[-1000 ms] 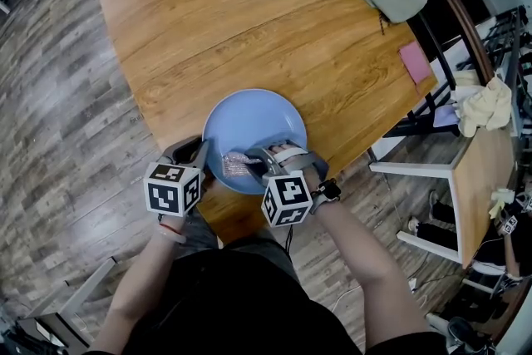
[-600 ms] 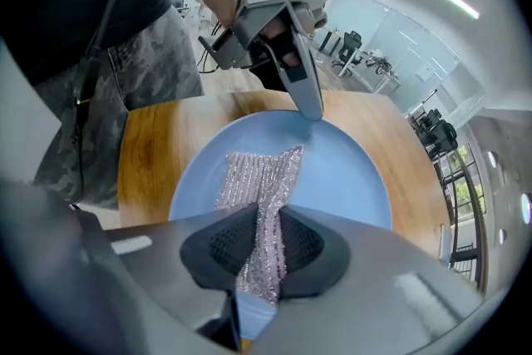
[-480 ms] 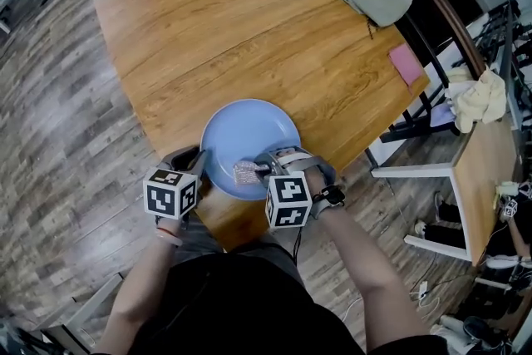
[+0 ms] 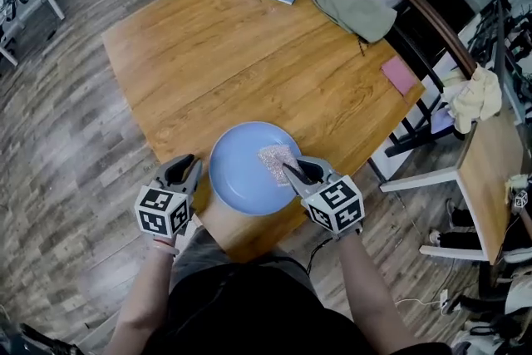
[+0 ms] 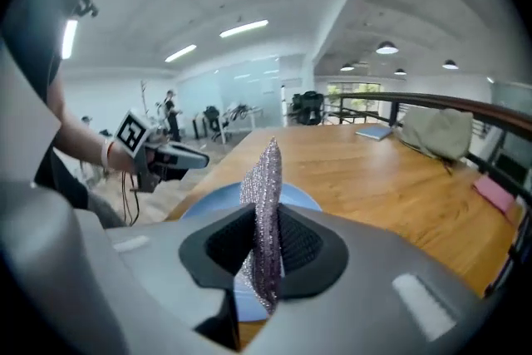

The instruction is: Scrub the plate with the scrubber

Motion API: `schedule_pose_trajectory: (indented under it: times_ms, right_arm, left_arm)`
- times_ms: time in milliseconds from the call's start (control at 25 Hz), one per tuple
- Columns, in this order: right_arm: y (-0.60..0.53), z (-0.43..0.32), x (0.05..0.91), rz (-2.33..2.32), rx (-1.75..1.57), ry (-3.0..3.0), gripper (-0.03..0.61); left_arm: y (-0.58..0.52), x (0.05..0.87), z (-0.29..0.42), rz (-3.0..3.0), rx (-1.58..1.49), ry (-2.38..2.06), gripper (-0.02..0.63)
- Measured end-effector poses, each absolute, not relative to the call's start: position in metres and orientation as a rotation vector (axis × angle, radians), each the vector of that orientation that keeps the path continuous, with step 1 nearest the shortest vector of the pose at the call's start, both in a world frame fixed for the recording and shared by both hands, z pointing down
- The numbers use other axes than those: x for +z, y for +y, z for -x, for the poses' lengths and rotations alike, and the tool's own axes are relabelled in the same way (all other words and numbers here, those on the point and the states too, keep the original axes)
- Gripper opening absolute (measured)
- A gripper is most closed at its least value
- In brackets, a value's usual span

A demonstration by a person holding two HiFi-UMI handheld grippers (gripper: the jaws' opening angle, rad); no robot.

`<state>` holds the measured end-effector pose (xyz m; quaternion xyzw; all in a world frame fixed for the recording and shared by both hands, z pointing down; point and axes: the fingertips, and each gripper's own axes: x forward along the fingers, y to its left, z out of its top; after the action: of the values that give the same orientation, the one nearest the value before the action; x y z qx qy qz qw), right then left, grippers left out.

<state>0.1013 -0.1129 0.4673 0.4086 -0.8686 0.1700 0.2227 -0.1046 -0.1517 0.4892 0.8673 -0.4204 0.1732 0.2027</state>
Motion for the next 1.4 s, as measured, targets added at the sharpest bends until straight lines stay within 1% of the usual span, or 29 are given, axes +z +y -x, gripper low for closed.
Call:
schedule_pose_trajectory:
  times_ms: [80,160,200,240,280,640,920,1200,1400]
  right_arm:
    - [-0.120,-0.113,0.450,-1.271,0.509,-2.458,0.071]
    - [-0.123,-0.121,0.434,-1.362,0.481,-2.486,0.071]
    - [-0.124,-0.124,0.426,-1.392,0.451,-2.488,0.071]
    - [-0.125,-0.128,0.419,-1.419,0.418,-2.488,0.071]
    - [-0.126,-0.131,0.411,-1.447,0.389,-2.488,0.071]
    - [-0.127,-0.165,0.345,-1.700,0.193,-2.504,0.071]
    - [-0.128,-0.187,0.303,-1.850,0.085,-2.522,0.071]
    - [-0.130,-0.182,0.265,-1.959,-0.066,-2.519,0.071]
    - [-0.132,-0.178,0.256,-2.006,-0.105,-2.535,0.071]
  left_arm:
    - [-0.162,0.477,0.107,-2.451,0.447,-1.209,0.058]
    - [-0.169,0.462,0.107,-2.479,0.413,-1.241,0.057]
    - [-0.172,0.454,0.106,-2.491,0.390,-1.255,0.048]
    - [-0.174,0.446,0.105,-2.503,0.364,-1.268,0.013]
    - [-0.177,0.438,0.103,-2.516,0.336,-1.276,-0.003]
    - [-0.191,0.366,0.090,-2.613,0.092,-1.337,-0.003]
    - [-0.201,0.324,0.091,-2.602,-0.035,-1.327,-0.003]
    - [-0.199,0.289,0.102,-2.689,-0.070,-1.455,-0.003]
    - [-0.197,0.282,0.110,-2.681,-0.098,-1.491,-0.003]
